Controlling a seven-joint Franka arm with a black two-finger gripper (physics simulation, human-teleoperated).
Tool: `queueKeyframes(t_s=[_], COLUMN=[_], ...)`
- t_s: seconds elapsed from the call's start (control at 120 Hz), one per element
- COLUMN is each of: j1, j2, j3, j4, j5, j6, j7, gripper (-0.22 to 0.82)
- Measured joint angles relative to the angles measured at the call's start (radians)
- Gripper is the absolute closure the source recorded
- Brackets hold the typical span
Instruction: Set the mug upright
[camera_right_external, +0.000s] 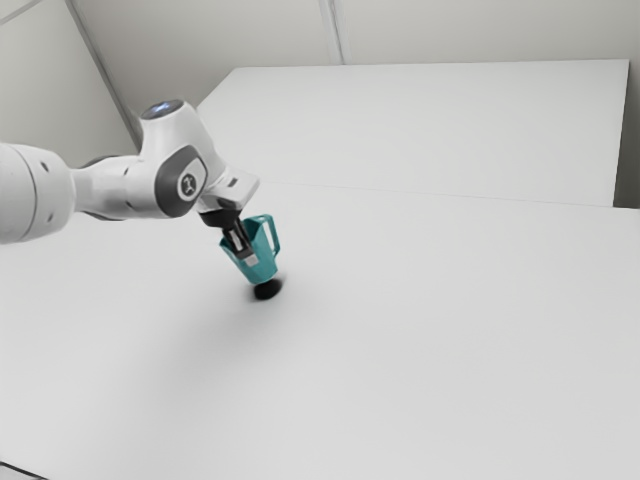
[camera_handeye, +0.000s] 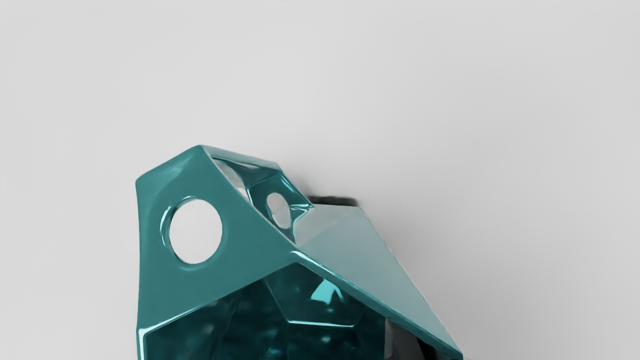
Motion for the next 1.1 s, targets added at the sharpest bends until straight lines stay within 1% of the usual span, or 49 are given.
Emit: queueKeyframes(t_s=[0.158,0.358,0.508,0.658,1.1], j1=[-0.007,-0.013,-0.006,0.0,-0.007], j2=[-0.003,-0.032,-0.073,-0.124,-0.13], j3=[-0.023,-0.041,-0.049,-0.063,-0.097], j4=[-0.038,-0.102,-0.16,-0.217,-0.269], j5=[0.01,0.014,0.016,0.07,0.099], j6=[0.071,0.106,0.115,0.115,0.114], j7=[-0.064,-0.143,-0.198,-0.266,-0.44], gripper=[0.78,0.78,0.78,0.78,0.78])
